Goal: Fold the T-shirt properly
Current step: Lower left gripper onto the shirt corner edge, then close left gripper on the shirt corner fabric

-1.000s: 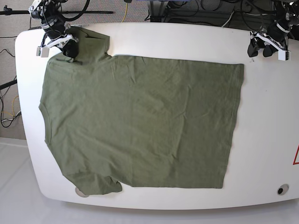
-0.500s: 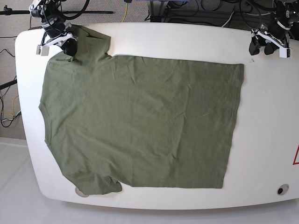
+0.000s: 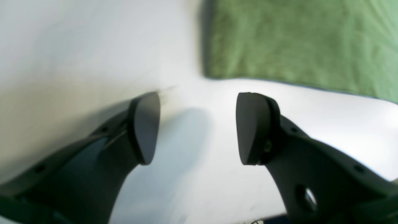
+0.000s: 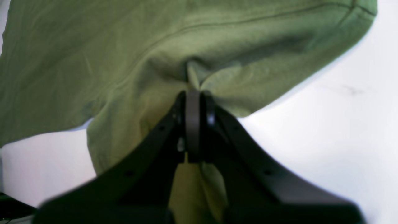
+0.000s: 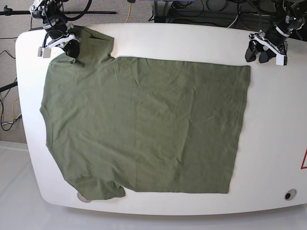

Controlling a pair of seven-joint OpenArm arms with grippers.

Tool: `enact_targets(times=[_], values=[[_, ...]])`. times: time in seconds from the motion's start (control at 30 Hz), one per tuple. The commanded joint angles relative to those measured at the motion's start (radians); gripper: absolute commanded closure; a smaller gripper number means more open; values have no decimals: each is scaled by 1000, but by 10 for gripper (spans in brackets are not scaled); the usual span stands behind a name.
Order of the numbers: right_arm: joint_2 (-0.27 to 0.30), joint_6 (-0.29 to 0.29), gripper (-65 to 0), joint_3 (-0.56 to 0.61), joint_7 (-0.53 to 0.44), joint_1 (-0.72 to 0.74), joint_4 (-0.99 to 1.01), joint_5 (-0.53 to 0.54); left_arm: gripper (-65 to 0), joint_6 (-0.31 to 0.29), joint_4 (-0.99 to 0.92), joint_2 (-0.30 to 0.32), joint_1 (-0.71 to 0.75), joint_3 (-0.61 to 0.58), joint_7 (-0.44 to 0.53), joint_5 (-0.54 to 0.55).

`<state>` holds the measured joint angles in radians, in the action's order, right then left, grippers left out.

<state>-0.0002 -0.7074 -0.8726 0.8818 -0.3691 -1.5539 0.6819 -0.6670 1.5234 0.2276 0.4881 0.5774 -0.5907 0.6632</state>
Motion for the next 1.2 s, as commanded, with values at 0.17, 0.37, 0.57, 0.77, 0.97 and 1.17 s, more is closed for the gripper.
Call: enact_targets(times=[0.17, 0.37, 0.57, 0.77, 0.97, 1.17], values=[[4, 9, 0, -5, 33, -12, 1, -29, -391, 46, -39, 12, -18, -3, -36, 19], [5, 9, 0, -3, 33, -12, 2, -29, -401, 64, -56, 14, -30, -2, -48, 37], [7, 9, 0, -3, 23, -12, 5, -32, -406, 60, -51, 14, -31, -5, -40, 38], [9, 9, 0, -3, 17, -12, -1, -19, -400, 62, -51, 7, -46, -19, -35, 39], [10, 9, 0, -2, 16, -11, -1, -20, -399, 59, -53, 4, -51, -27, -33, 36], [9, 9, 0, 3, 15, -9, 2, -23, -394, 31, -61, 0, -62, -38, -24, 38]])
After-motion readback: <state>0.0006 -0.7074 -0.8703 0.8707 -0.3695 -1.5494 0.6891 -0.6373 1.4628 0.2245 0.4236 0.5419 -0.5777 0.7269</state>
